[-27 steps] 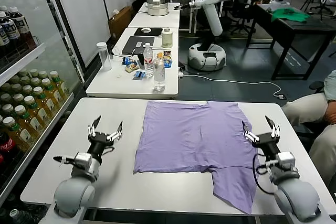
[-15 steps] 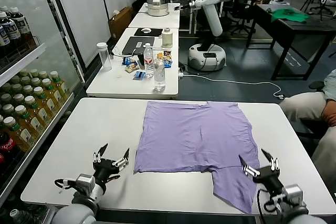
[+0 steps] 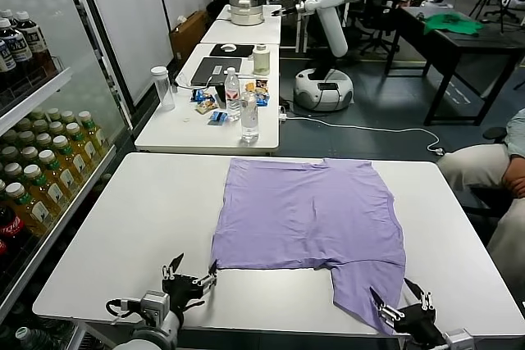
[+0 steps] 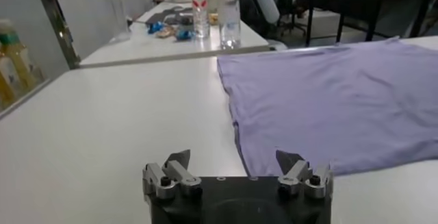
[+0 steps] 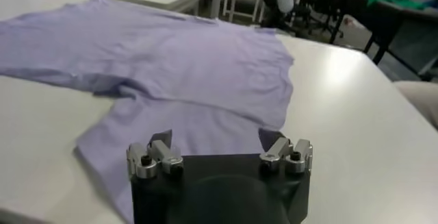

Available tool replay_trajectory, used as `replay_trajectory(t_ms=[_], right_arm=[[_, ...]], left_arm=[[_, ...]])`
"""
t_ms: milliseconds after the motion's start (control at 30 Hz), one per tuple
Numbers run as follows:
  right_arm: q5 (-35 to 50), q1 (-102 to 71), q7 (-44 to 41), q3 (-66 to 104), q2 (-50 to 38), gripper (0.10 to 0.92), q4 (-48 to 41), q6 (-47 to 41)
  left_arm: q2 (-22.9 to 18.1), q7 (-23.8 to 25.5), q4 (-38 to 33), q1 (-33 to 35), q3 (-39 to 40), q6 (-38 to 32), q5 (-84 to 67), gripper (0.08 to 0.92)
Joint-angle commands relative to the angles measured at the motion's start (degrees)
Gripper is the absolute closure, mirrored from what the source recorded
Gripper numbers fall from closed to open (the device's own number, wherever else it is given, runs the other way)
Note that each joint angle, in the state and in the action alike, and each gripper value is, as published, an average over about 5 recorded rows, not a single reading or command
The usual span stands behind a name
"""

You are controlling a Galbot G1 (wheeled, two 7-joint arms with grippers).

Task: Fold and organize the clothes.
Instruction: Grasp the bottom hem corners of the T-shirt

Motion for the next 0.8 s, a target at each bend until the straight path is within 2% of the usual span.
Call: replay_trajectory(t_ms=[33, 367, 533, 800], right_arm=[[1.03, -2.47, 0.63, -0.33, 0.39, 0.203, 0.58, 0.12], [2.27, -1.84, 1.15, -1.68, 0.83, 0.224, 0.16, 0.46], [3.40, -1.52, 1.22, -2.29, 0.96, 0.353, -0.36, 0.48], [3.45, -0.94, 1.04, -2.64, 1.09, 0.586, -0.71, 0.64]], left_arm=[[-1.34, -1.51, 4.25, -3.53, 1.11, 1.38, -1.59, 0.177], [-1.81, -1.25, 6.86, -5.53, 1.95, 1.65, -1.11, 0.177], [-2.27, -0.78, 7.12, -5.47, 2.50, 1.51, -1.16, 0.222], [-2.67, -0.24, 6.97, -5.13, 3.14, 1.46, -0.99, 0.449]])
